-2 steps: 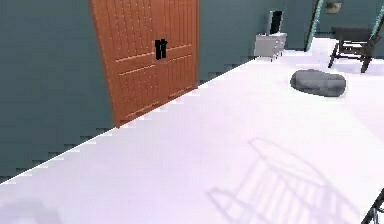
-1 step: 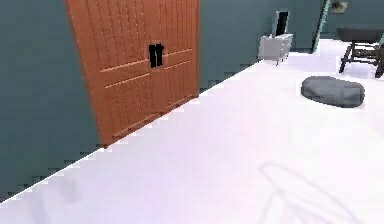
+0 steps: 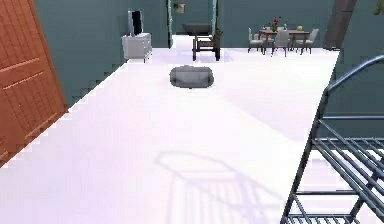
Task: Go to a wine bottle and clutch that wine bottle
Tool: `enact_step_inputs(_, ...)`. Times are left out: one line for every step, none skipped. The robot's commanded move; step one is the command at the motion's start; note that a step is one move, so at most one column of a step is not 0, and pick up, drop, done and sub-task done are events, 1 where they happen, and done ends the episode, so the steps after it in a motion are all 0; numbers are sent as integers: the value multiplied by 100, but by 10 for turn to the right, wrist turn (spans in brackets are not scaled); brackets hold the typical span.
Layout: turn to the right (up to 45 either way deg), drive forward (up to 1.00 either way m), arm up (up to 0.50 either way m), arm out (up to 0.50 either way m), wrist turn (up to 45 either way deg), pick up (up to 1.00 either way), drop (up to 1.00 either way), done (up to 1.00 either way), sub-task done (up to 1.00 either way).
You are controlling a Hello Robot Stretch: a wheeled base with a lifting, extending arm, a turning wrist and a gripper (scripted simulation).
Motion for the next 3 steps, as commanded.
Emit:
enact_step_inputs(0, 100, 0, 0, 0, 0, 0, 0, 0)
enact_step_inputs(0, 15, 0, 0, 0, 0, 0, 0, 0)
enact_step_inputs(360, 0, 0, 0, 0, 0, 0, 0, 0)
